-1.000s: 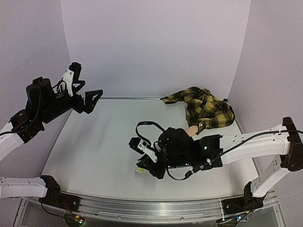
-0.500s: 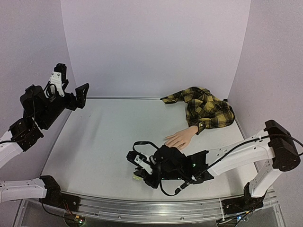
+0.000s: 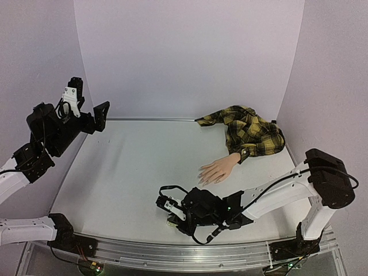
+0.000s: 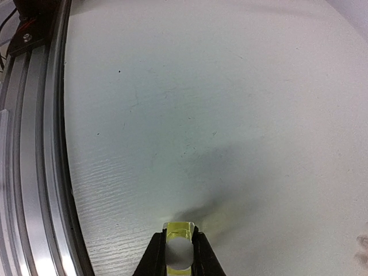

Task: Paint the nails

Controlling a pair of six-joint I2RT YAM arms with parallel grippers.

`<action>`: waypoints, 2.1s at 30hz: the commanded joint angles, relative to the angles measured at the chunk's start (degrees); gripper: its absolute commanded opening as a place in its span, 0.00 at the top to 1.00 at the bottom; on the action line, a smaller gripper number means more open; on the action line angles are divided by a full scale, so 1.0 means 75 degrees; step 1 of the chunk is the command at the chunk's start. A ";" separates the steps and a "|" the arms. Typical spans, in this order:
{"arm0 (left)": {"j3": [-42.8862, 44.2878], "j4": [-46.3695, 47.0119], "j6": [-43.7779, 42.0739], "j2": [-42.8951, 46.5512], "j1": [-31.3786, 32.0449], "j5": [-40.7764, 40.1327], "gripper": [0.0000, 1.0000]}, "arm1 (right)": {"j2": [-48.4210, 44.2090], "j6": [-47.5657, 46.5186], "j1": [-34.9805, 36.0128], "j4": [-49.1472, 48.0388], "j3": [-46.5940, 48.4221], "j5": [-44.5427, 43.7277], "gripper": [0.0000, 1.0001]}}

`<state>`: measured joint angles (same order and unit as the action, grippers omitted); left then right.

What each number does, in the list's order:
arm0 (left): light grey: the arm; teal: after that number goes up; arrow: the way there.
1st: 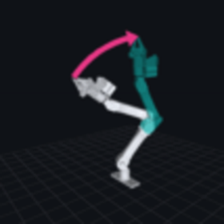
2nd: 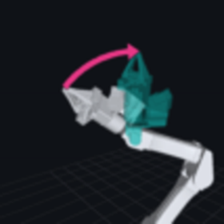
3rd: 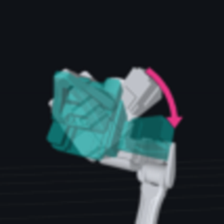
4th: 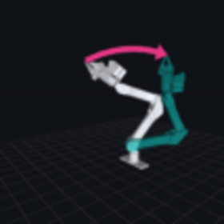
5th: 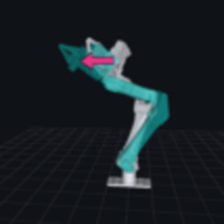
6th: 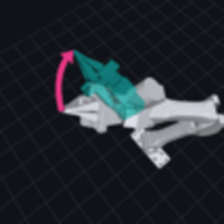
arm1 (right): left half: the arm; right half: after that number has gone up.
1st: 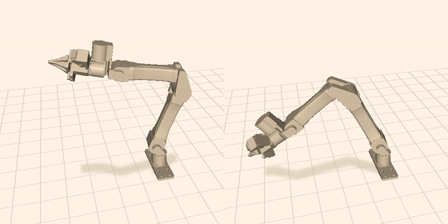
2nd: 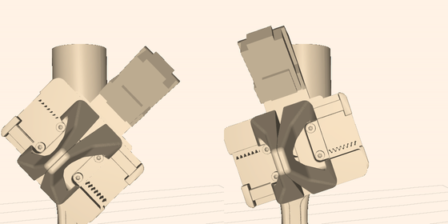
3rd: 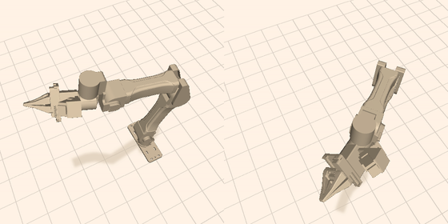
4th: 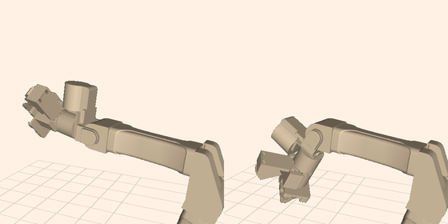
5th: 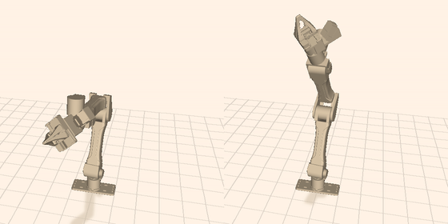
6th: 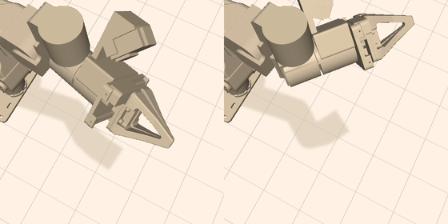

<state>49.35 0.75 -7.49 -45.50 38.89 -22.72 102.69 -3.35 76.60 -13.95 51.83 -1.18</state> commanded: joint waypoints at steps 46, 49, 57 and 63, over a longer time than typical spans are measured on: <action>-0.0961 -0.0379 0.3670 0.0336 -0.3638 0.0066 0.00 | -0.7486 0.3499 -0.6937 0.3573 -0.1512 -0.3255 0.02; -0.1876 0.0750 0.3460 0.1086 -0.3662 0.0565 0.00 | -0.8172 0.3396 -0.6937 0.3467 -0.1940 -0.2847 0.02; -0.2233 0.1549 0.3128 0.1487 -0.3651 0.1277 0.00 | -0.9373 0.2930 -0.6933 0.3185 -0.2501 -0.2262 0.02; -0.2122 0.1494 0.3072 0.1379 -0.3651 0.1402 0.00 | -0.9957 0.2976 -0.6941 0.2577 -0.3042 -0.2111 0.02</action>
